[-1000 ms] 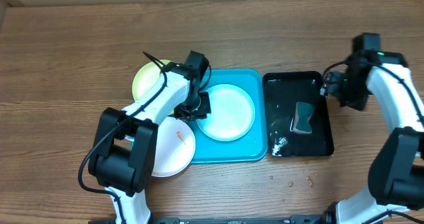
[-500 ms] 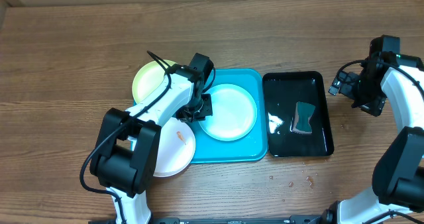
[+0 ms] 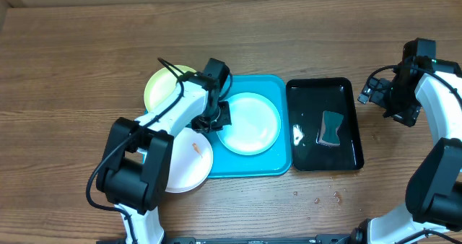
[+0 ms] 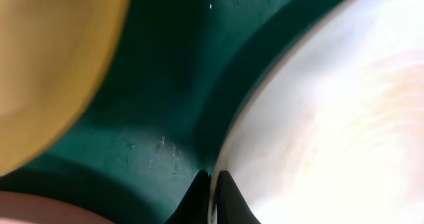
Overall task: Clean dirty plates on tray and stack at the side
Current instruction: 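Drop the green sponge into the black tray and raise the right gripper, then lift the white plate with the left gripper and swing it over the trays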
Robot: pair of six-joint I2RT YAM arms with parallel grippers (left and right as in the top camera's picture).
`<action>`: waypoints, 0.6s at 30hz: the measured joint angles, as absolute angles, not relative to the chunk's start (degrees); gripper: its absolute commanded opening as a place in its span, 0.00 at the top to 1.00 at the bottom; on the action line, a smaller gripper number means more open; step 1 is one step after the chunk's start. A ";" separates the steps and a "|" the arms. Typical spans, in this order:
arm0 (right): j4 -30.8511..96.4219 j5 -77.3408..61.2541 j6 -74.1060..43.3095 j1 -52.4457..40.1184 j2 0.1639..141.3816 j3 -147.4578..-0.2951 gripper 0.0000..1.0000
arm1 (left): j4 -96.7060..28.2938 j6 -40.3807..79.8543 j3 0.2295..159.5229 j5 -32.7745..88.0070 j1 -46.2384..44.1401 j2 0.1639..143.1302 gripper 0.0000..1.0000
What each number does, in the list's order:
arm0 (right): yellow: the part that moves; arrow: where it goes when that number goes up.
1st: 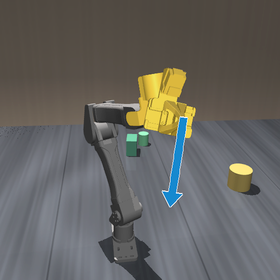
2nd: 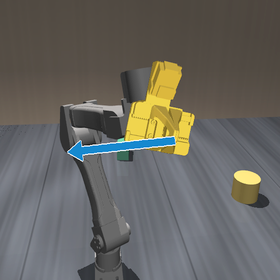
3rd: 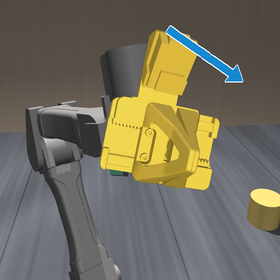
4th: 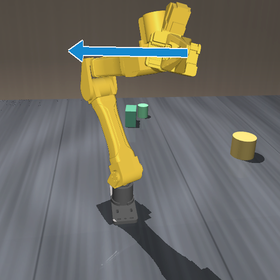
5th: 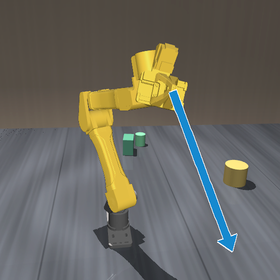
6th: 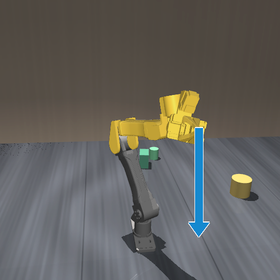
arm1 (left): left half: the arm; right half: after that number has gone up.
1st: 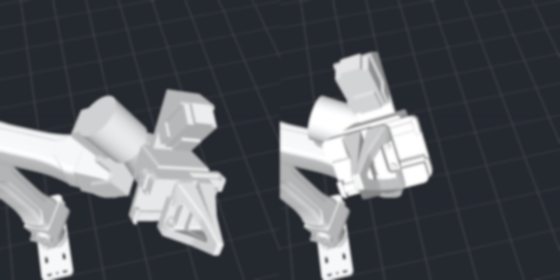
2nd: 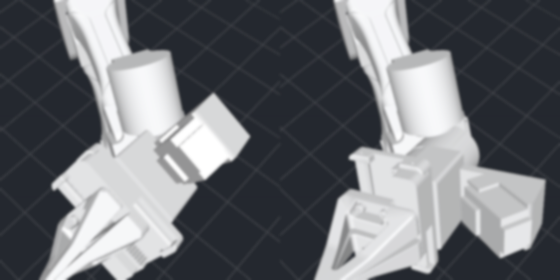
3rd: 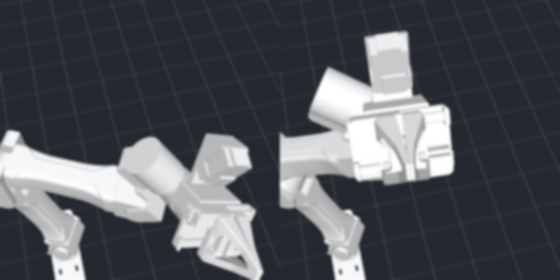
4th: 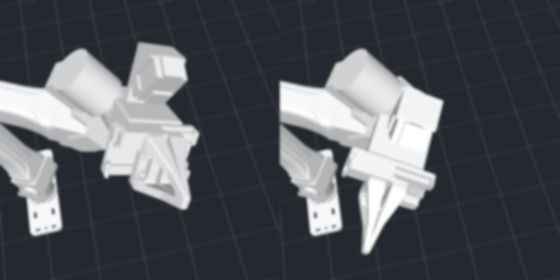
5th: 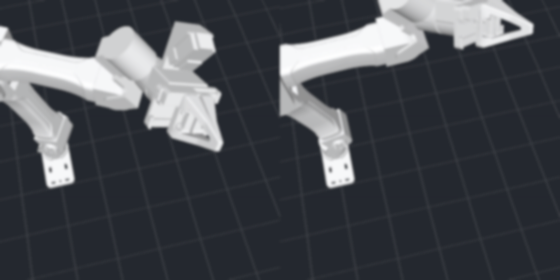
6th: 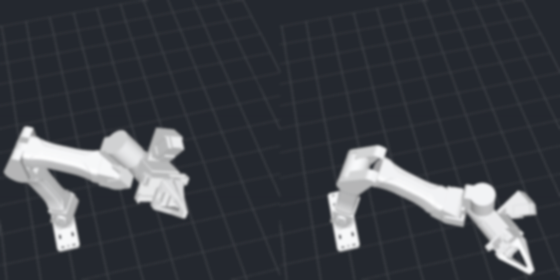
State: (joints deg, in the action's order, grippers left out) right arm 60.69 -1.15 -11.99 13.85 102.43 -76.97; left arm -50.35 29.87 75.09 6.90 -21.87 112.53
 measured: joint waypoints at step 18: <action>60.71 -1.15 -11.99 13.85 102.43 -76.99 0.00 | -56.84 23.33 86.24 21.30 -12.36 112.64 0.96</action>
